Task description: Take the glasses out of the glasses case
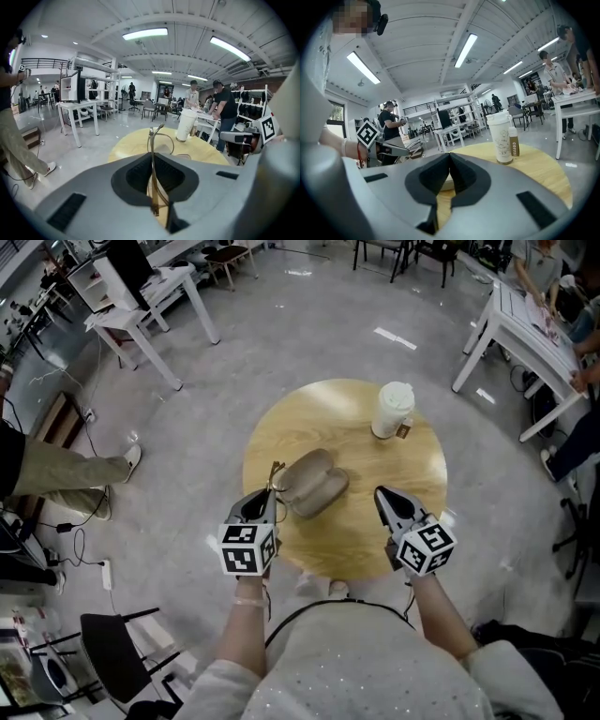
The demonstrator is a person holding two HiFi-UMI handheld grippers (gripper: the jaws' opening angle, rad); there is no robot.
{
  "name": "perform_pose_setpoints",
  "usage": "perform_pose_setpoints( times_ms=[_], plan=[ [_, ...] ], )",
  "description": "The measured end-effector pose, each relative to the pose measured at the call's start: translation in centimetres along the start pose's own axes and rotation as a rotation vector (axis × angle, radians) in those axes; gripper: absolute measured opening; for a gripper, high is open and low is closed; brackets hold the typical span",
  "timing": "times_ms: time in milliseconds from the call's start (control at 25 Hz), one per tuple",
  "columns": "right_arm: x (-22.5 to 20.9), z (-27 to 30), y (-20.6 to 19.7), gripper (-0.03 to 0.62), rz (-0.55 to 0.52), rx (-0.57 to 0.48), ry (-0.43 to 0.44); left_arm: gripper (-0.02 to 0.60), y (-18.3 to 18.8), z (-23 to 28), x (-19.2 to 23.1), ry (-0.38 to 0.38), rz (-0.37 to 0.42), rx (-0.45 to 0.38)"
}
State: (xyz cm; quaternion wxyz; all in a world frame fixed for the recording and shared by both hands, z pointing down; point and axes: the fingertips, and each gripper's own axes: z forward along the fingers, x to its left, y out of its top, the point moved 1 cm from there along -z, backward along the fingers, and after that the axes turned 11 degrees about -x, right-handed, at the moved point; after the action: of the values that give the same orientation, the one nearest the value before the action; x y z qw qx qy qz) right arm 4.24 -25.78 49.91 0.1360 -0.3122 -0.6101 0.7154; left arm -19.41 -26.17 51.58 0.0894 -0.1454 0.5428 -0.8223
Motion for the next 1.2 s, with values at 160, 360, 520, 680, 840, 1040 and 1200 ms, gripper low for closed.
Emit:
perform_pose_setpoints(
  times_ms=[160,360,520,680,840,1040,1200],
  plan=[
    [0.1,0.1,1.3,0.006,-0.020,-0.027,0.012,0.017,0.9,-0.8,0.1,0.012,0.016,-0.046],
    [0.4,0.3,2.6,0.006,-0.042,-0.052,0.021,0.017,2.2,-1.9,0.4,0.029,0.013,-0.100],
    [0.5,0.3,3.3,0.006,-0.061,-0.065,0.026,0.017,3.2,-2.7,0.6,0.042,0.007,-0.147],
    [0.8,0.2,4.1,0.006,-0.075,-0.075,0.031,0.017,4.5,-3.6,0.7,0.053,0.021,-0.188],
    [0.9,0.1,4.7,0.006,-0.090,-0.089,0.034,0.017,5.3,-4.4,0.7,0.065,0.031,-0.235],
    [0.8,0.4,5.5,0.005,-0.101,-0.109,0.040,0.017,6.3,-5.1,0.8,0.075,0.043,-0.299],
    [1.2,0.4,6.1,0.005,-0.109,-0.122,0.051,0.017,7.4,-5.9,0.7,0.078,0.053,-0.354]
  ],
)
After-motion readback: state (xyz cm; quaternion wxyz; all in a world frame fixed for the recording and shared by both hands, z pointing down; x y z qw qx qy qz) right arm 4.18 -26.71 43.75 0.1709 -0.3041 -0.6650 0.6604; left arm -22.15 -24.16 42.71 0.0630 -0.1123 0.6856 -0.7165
